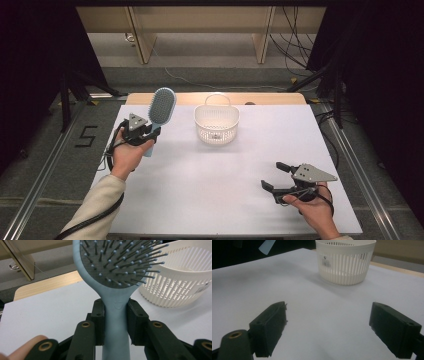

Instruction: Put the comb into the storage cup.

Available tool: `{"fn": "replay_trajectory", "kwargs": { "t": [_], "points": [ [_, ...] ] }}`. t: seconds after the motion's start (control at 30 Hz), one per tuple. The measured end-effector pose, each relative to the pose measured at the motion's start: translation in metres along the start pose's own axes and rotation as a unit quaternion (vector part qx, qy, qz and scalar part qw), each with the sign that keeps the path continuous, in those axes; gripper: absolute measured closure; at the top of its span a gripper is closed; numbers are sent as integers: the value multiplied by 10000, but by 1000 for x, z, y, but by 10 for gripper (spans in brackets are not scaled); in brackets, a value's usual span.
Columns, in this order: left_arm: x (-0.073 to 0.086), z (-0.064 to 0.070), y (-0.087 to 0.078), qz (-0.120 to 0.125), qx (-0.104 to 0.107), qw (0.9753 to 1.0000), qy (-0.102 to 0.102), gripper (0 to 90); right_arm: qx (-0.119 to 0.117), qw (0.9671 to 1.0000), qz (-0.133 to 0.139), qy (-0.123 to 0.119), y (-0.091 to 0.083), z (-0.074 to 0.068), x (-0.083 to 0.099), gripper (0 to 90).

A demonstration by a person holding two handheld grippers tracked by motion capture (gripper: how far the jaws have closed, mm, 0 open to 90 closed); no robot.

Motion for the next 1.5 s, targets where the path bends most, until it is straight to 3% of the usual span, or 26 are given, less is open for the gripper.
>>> {"fn": "replay_trajectory", "kwargs": {
  "t": [1.5],
  "points": [
    [-6,5,-2,234,102,9997,-28,698,1,10000,11,20,0,0,0,151]
  ]
}}
Point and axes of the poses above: each handheld gripper's, and its own axes: y roughly forward along the jaws, x roughly out of its underside, z roughly to its right, the point moved 9 cm from there along y, roughly forward along the jaws, and after that the axes turned 6 degrees about -x, right-handed, at the moved point
